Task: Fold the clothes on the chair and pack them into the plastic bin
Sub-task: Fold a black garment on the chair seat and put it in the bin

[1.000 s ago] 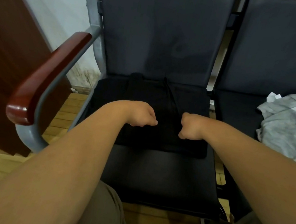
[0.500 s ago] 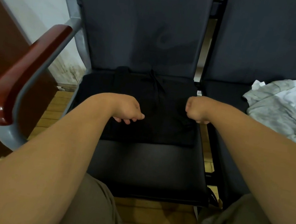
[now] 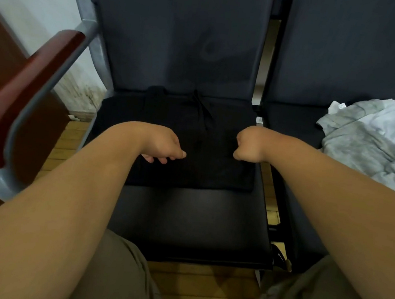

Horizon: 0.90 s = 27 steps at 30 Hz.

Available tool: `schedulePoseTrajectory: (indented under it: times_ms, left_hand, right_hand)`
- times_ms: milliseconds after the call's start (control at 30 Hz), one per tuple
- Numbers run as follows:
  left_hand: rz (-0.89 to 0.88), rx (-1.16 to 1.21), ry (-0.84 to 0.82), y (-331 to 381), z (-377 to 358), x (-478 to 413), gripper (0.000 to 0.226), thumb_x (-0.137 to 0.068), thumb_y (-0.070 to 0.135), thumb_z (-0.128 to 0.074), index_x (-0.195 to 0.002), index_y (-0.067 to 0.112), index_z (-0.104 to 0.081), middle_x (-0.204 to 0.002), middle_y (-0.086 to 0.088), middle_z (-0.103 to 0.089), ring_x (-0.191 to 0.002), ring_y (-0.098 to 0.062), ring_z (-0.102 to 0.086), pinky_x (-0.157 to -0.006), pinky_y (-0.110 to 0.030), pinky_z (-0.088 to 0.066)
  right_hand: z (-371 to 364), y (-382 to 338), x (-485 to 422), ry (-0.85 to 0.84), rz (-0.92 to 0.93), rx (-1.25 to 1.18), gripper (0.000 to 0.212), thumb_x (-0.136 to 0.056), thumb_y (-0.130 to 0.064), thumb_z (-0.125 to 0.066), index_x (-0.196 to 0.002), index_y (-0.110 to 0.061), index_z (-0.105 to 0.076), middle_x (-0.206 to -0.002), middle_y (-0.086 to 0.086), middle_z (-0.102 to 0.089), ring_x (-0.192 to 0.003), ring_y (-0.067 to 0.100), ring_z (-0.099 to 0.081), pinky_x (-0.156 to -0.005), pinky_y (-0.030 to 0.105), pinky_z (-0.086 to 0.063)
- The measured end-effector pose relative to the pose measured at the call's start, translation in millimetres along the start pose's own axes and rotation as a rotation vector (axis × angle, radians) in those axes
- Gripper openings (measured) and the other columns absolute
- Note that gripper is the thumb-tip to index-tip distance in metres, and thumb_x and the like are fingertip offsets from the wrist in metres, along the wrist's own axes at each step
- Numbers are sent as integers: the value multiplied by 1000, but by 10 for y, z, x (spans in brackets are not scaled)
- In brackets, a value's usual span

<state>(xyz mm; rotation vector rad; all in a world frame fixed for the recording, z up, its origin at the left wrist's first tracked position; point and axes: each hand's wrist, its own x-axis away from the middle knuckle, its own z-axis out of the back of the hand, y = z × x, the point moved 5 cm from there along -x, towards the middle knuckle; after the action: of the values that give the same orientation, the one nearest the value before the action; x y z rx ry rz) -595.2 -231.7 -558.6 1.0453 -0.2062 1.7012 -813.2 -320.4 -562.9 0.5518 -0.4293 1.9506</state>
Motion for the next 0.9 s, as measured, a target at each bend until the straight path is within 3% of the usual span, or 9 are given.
schedulePoseTrajectory:
  times_ms: [100, 267, 333, 433, 500, 633, 700, 800, 900]
  left_hand:
    - [-2, -8, 7, 5, -4, -7, 38, -106, 42, -59, -139, 21, -61, -126, 7, -66, -114, -12, -66, -103, -41, -55]
    - [2, -17, 11, 19, -7, -12, 37, -107, 42, -59, -137, 22, -61, -125, 7, -66, -114, -13, -66, -102, -40, -56]
    - [8, -10, 5, 13, -10, -8, 36, -107, 42, -59, -137, 22, -61, -123, 7, -66, -114, -12, -66, -101, -39, -55]
    - [8, 3, -4, -2, -6, -12, 38, -107, 42, -59, -139, 22, -60, -127, 7, -66, -115, -12, -66, -104, -41, -55]
    - [7, 7, -13, -7, -5, -7, 39, -107, 41, -59, -141, 23, -59, -129, 6, -65, -116, -12, -65, -105, -42, -54]
    - [1, 9, -14, -3, -6, 5, 40, -107, 40, -60, -142, 22, -59, -131, 6, -65, -116, -12, -65, -105, -42, -54]
    - [0, 5, -12, 10, -9, 16, 40, -107, 40, -59, -142, 22, -59, -131, 5, -64, -115, -12, -65, -105, -41, -54]
    - [1, -7, -15, 40, -16, 36, 40, -107, 40, -59, -142, 22, -58, -132, 5, -64, -116, -13, -65, -107, -43, -53]
    - [2, -15, -20, 51, -24, 56, 41, -107, 40, -58, -143, 22, -57, -133, 4, -64, -119, -15, -64, -109, -44, -52]
  right_hand:
    - [21, 80, 21, 35, -28, 10, 21, -98, -18, -58, -108, -5, -70, -96, 9, -62, -79, 21, -58, -59, 28, -44]
    - [-83, 137, 11, -7, -53, 90, 10, -98, -14, -60, -100, -6, -66, -83, 5, -53, -69, 18, -50, -55, 26, -40]
    - [-88, 124, 8, 7, -44, 103, 11, -98, -12, -60, -105, -4, -66, -88, 7, -57, -73, 19, -52, -56, 27, -41]
    - [-53, 111, 4, 32, -64, 53, 40, -97, -16, -66, -132, -2, -52, -118, 15, -57, -94, 26, -58, -66, 31, -48]
    - [-2, 109, 67, 37, -138, -15, 58, -95, -27, -73, -142, -3, -47, -127, 15, -55, -98, 27, -60, -76, 35, -54]
    - [-177, 166, 235, -220, -284, -245, 55, -103, -35, -68, -145, -3, -52, -118, 11, -64, -88, 21, -62, -70, 31, -51]
    - [-357, 196, 294, -347, -326, -375, 49, -102, -35, -70, -139, -5, -59, -119, 8, -68, -96, 19, -69, -76, 33, -56]
    - [-430, 246, 294, -313, -320, -418, 30, -104, -24, -66, -130, -10, -63, -126, 6, -71, -115, 18, -70, -101, 39, -56]
    - [-428, 313, 294, -279, -315, -503, 25, -103, -21, -68, -126, -11, -65, -116, 2, -75, -104, 13, -74, -100, 39, -58]
